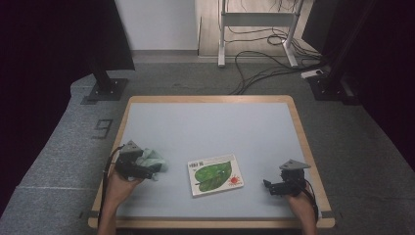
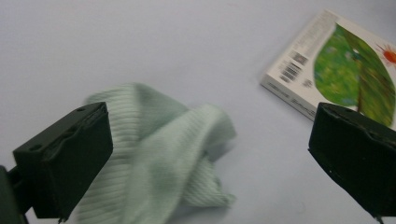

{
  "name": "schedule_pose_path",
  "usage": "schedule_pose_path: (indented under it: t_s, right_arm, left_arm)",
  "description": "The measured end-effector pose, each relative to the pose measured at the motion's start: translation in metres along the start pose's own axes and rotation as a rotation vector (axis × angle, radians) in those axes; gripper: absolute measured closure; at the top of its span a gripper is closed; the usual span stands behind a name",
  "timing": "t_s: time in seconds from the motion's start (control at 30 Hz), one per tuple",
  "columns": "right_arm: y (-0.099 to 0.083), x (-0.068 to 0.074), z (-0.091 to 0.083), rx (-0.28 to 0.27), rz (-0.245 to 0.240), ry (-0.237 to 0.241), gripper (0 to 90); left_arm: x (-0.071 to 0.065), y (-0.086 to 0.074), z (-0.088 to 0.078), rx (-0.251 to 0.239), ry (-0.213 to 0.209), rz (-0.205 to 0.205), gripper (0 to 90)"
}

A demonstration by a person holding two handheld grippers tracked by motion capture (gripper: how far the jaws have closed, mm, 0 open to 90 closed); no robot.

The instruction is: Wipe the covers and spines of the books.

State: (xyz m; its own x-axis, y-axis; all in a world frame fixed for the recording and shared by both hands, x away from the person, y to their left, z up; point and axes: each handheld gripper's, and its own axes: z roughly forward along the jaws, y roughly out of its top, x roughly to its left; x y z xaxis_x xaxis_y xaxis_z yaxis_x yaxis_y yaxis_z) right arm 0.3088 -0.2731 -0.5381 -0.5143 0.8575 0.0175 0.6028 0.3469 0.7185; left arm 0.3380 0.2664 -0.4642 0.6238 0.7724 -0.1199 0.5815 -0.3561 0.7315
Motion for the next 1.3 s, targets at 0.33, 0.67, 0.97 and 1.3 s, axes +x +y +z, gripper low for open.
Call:
schedule_pose_path:
  t_s: [0.33,0.67,0.97,1.3]
  right_arm:
    - [0.000,0.000,0.000,0.000,0.000,-0.001,0.0]
    - [0.000,0.000,0.000,0.000,0.000,0.000,0.0]
    - [0.000,0.000,0.000,0.000,0.000,0.000,0.0]
    - [0.000,0.000,0.000,0.000,-0.001,-0.001,0.0]
  left_arm:
    - [0.030,-0.022,0.023,0.081,0.098,-0.031,1.2]
    - [0.028,-0.032,0.040,0.095,0.108,0.013,39.9]
    - [0.021,-0.029,0.041,0.072,0.118,0.027,73.2]
    - [0.002,-0.013,0.036,0.022,0.024,0.045,74.4]
